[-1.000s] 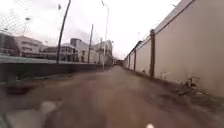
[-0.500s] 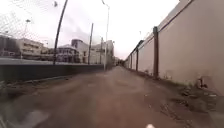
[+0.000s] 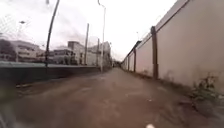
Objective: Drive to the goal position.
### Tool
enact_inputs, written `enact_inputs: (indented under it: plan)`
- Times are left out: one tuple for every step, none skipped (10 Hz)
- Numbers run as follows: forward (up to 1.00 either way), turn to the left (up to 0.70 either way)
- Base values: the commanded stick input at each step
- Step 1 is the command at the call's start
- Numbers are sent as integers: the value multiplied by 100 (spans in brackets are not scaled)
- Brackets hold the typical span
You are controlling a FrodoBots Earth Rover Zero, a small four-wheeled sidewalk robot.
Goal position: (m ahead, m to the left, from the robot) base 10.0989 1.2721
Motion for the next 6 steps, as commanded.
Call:
enact_inputs:
  plan:
    - [70, 0]
    - [70, -3]
    - [70, -5]
    - [70, -10]
    - [70, -30]
    - [70, -35]
